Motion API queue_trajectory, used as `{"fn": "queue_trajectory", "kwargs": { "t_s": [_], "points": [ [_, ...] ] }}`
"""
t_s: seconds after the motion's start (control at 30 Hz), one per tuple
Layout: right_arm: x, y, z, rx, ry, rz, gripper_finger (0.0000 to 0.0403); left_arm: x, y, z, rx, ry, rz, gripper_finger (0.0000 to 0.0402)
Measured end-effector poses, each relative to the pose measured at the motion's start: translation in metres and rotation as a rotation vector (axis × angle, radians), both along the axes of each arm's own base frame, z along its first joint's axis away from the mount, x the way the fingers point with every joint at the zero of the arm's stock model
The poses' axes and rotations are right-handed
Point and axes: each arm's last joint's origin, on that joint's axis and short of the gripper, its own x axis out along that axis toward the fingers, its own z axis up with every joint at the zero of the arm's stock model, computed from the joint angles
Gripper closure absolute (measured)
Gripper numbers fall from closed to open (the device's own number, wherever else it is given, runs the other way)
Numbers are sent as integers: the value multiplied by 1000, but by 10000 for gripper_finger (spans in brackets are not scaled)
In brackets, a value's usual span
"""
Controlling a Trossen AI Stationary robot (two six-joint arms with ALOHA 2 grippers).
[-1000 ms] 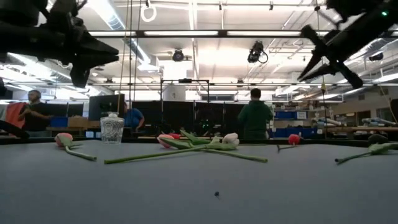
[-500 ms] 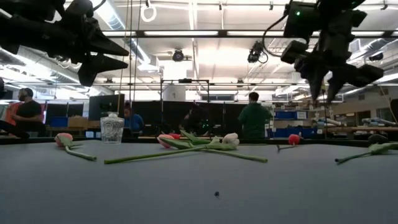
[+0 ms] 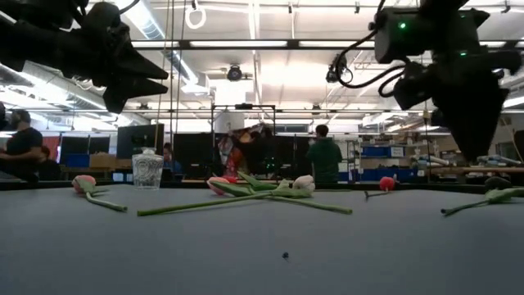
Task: Sort flowers into vase by color
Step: Put the top black tulip into the transparent vase
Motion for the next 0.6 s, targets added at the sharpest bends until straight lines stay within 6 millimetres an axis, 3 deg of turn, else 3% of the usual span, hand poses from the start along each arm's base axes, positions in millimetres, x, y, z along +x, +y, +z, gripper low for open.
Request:
{"fn": "queue_trajectory", "kwargs": {
  "t_s": [0.1,0.23,0.6],
  "points": [
    [1,12,-3,-80,-17,261,237,0,0,-2,4,17,-5,232],
    [1,19,-10,-175,-10,465,236,-1,0,-4,1,50,-12,232],
    [5,19,-46,-172,112,580,238,2,0,-12,-4,121,-12,232]
  ]
}}
